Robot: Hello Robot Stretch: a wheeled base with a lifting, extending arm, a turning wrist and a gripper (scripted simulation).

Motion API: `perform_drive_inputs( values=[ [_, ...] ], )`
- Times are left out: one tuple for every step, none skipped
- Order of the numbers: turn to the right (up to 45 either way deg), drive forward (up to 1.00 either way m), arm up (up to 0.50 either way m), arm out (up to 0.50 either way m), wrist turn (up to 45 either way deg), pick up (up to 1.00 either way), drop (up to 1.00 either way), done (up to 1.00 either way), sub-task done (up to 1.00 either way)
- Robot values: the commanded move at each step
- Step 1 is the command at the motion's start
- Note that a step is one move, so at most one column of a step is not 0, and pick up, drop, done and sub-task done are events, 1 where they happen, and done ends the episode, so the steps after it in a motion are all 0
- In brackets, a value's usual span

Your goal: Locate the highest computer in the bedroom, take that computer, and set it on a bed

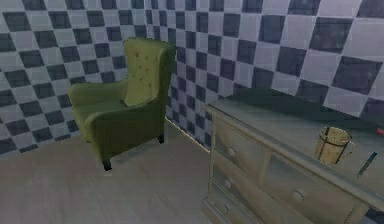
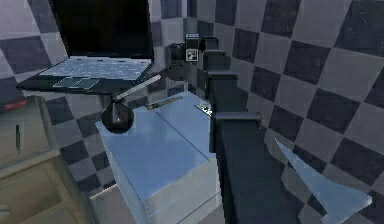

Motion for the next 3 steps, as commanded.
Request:
perform_drive_inputs(
  values=[
    [0.0, 0.0, 0.0, 0.0, -45.0, 0.0, 0.0, 0.0, 0.0],
    [0.0, 0.0, 0.0, 0.0, -15.0, 0.0, 0.0, 0.0, 0.0],
    [0.0, 0.0, 0.0, -0.42, 0.0, 0.0, 0.0, 0.0, 0.0]
  ],
)
